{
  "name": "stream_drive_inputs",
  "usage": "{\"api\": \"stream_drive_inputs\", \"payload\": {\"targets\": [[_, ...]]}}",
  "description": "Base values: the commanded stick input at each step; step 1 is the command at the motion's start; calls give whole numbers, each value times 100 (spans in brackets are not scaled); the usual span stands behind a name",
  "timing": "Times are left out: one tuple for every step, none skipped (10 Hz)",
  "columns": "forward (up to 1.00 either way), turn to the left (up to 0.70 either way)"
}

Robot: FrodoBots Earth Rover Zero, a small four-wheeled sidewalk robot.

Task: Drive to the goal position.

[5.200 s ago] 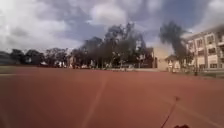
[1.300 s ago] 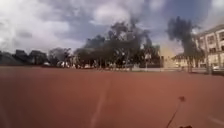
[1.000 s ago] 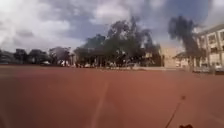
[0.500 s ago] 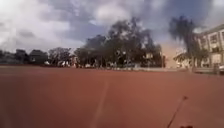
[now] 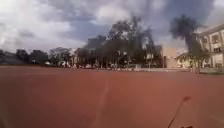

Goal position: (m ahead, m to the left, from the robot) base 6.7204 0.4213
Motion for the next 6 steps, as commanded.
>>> {"api": "stream_drive_inputs", "payload": {"targets": [[70, 0], [70, 0], [70, 0], [70, 0], [70, 0], [70, 0]]}}
